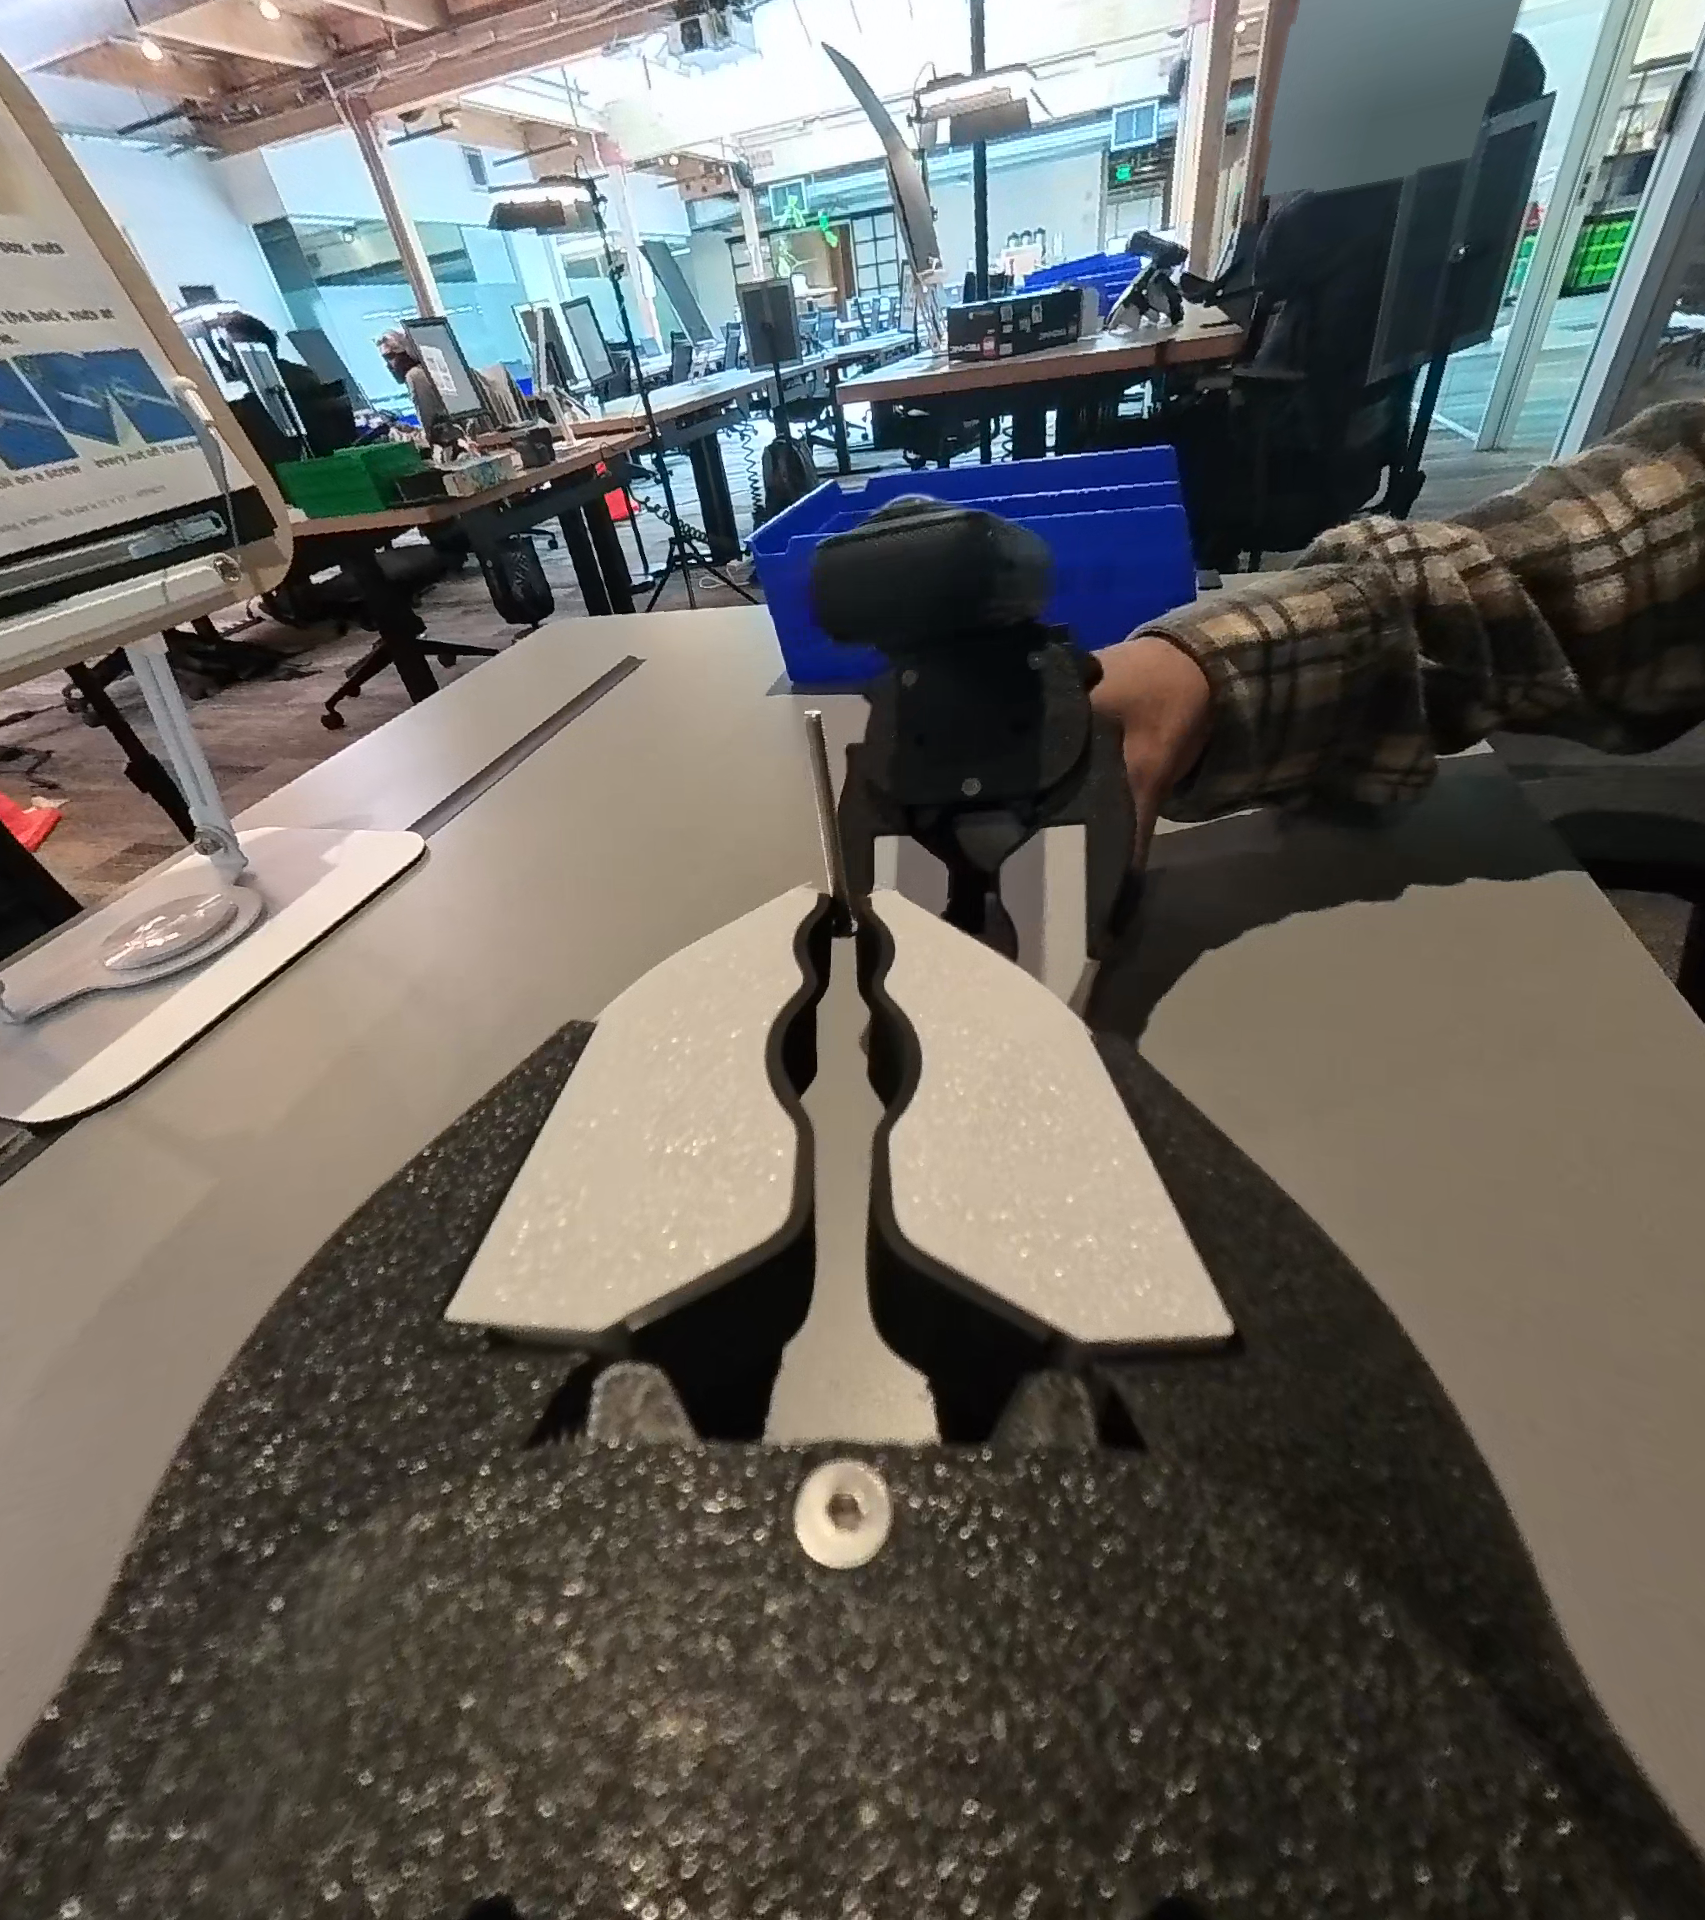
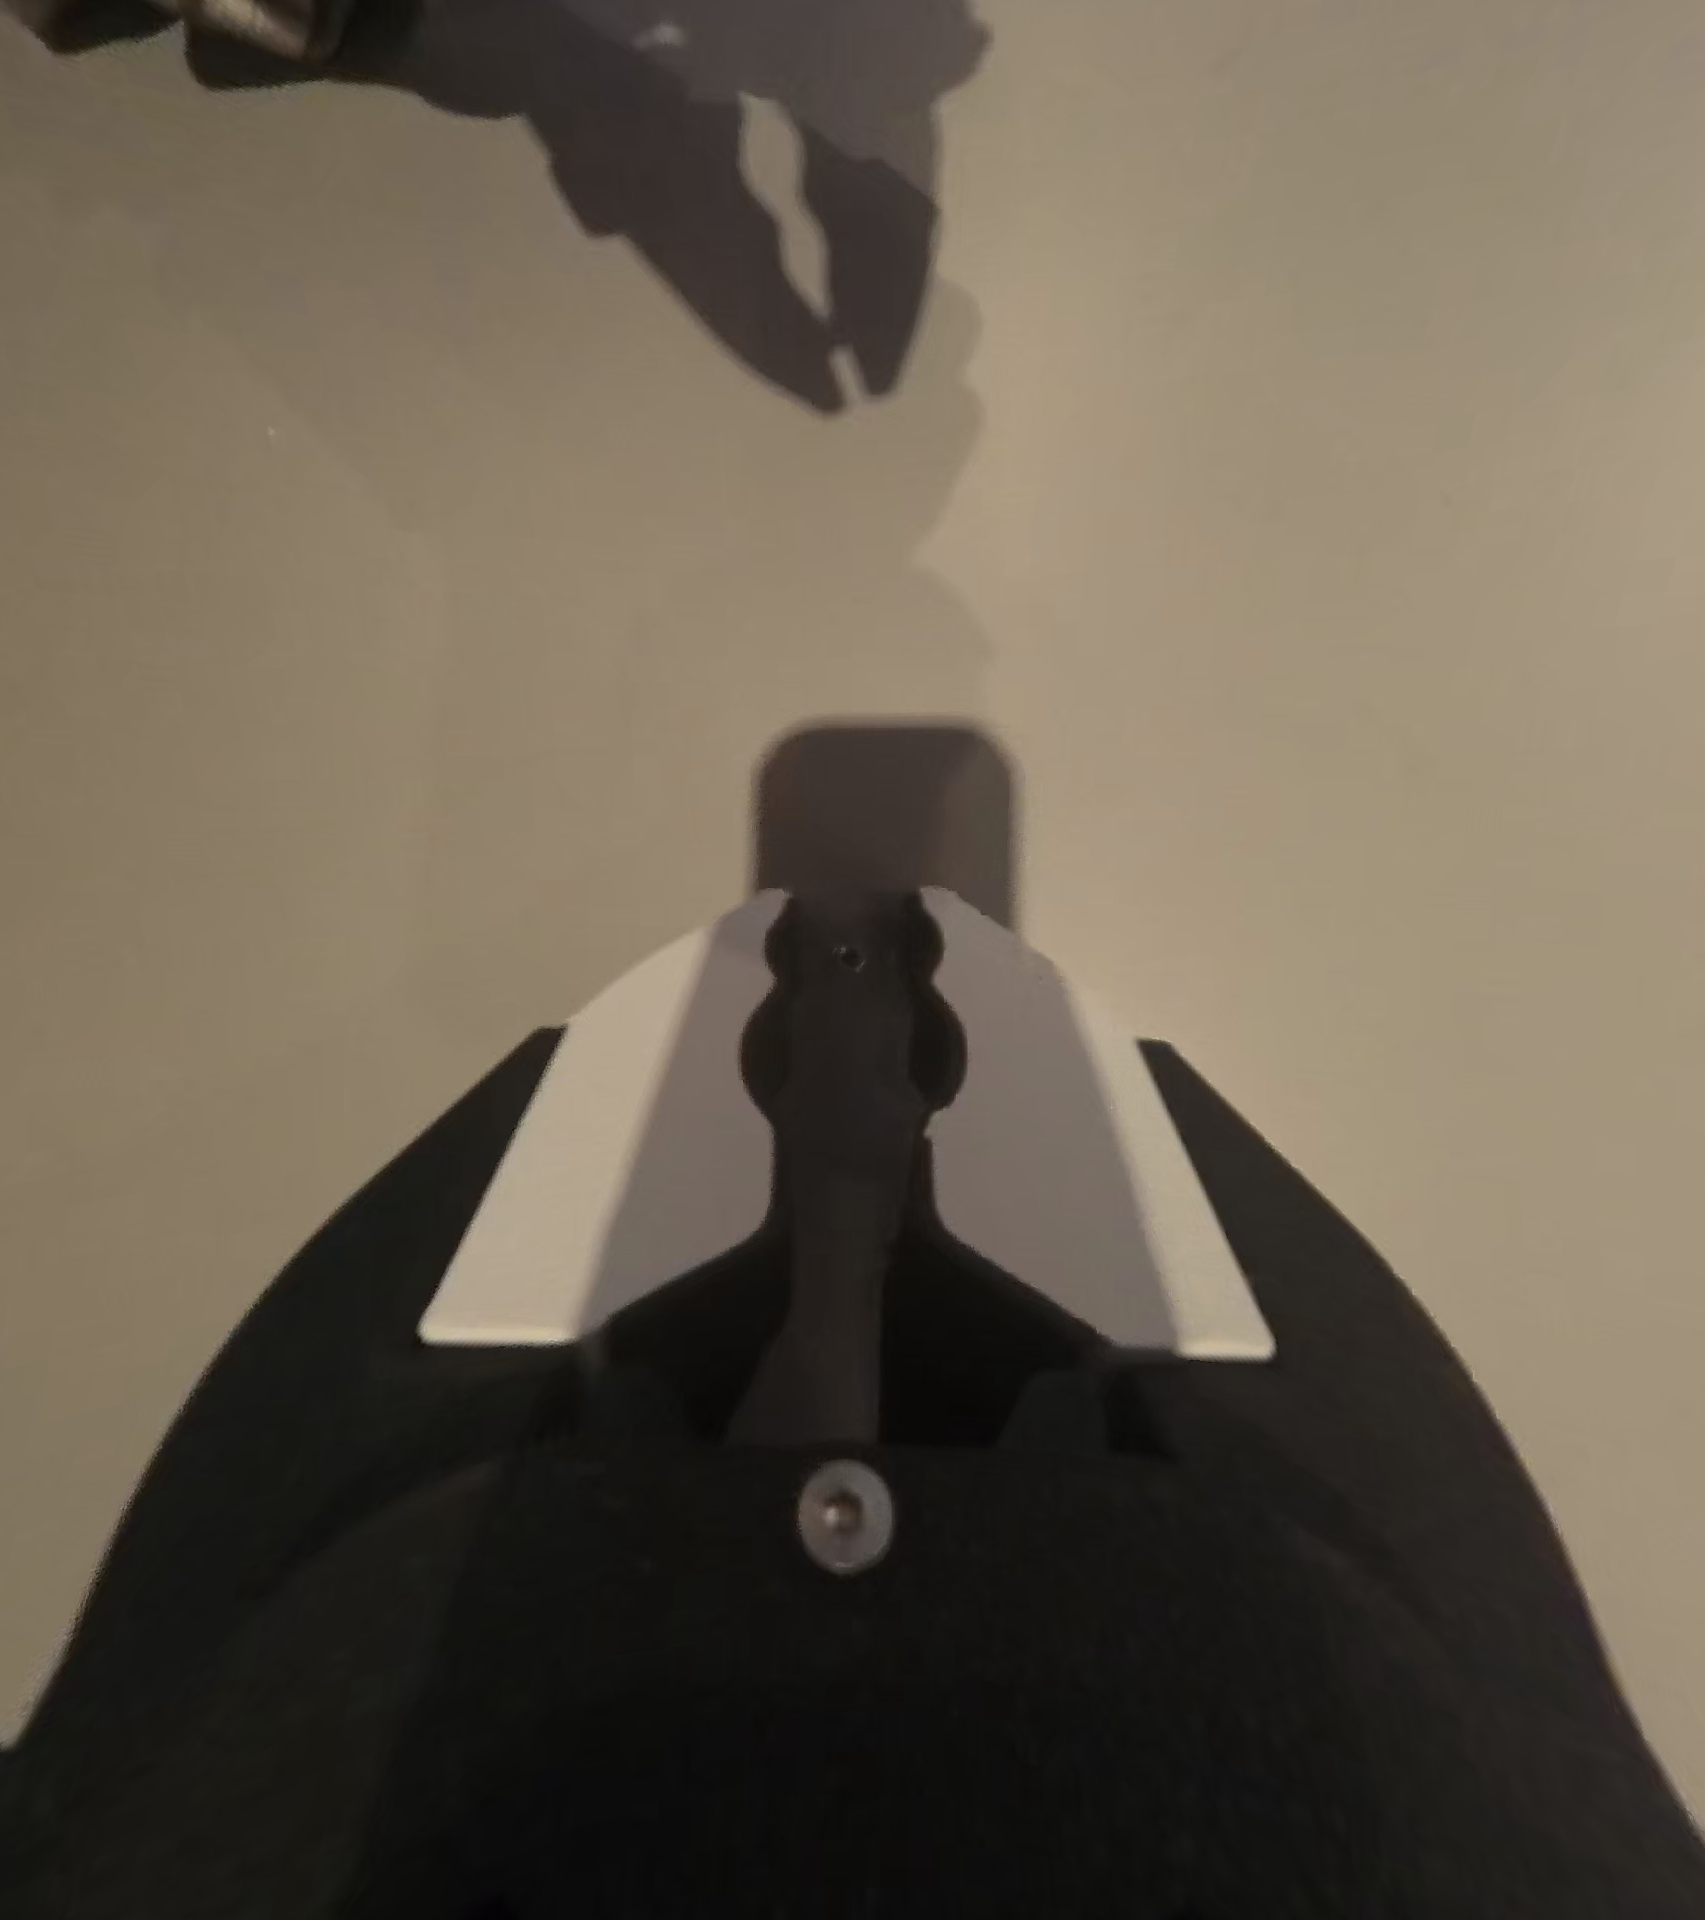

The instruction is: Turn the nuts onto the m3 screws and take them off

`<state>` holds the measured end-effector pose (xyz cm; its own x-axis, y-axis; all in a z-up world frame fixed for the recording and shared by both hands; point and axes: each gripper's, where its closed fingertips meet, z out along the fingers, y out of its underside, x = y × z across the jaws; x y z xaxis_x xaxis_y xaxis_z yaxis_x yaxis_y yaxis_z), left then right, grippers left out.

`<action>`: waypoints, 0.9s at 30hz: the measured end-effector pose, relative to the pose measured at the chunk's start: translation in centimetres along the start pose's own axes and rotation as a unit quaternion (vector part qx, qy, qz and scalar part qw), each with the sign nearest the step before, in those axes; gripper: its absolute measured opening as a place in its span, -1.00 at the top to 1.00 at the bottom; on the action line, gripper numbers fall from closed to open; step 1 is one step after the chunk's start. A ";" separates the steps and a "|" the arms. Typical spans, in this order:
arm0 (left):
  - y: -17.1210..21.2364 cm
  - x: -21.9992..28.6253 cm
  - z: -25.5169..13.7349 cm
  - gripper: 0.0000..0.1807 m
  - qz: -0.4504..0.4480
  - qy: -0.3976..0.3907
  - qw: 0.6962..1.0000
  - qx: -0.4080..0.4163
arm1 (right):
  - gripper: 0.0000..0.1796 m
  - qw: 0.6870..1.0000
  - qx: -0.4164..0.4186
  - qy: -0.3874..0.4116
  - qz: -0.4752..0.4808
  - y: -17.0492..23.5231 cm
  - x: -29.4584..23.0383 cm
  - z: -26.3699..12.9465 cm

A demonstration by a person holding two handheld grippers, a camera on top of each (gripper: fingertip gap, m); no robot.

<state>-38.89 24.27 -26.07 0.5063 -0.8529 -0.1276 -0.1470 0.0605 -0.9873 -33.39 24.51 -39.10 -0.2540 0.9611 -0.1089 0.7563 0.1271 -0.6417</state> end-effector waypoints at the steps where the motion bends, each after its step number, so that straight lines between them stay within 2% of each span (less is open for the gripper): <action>1: 0.0 0.0 0.0 0.96 0.000 0.000 1.000 0.000 | 0.75 1.000 -0.002 0.004 -0.005 0.1 0.0 -0.1; 6: 0.0 0.1 0.1 0.96 0.001 0.003 1.000 -0.001 | 0.75 0.999 -0.013 0.027 -0.033 0.1 -0.3 -1.3; 12: 0.1 0.1 0.1 0.96 0.001 0.002 1.000 -0.003 | 0.80 0.990 -0.107 0.045 -0.082 0.7 -0.3 -1.8; 17: 0.1 -0.7 -0.4 0.96 -0.004 -0.009 1.000 -0.001 | 0.80 0.980 -0.170 0.029 -0.102 0.8 -0.3 -1.2; 27: 0.0 -0.8 -0.6 0.96 -0.003 -0.011 1.000 -0.001 | 0.84 0.973 -0.205 0.010 -0.106 0.9 -0.3 -0.4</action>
<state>-39.80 24.66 -25.93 0.5256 -0.8417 -0.1237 -0.1462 0.0539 -0.9878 -32.44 24.43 -39.33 -0.4218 0.9066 0.0095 0.8665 0.4061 -0.2904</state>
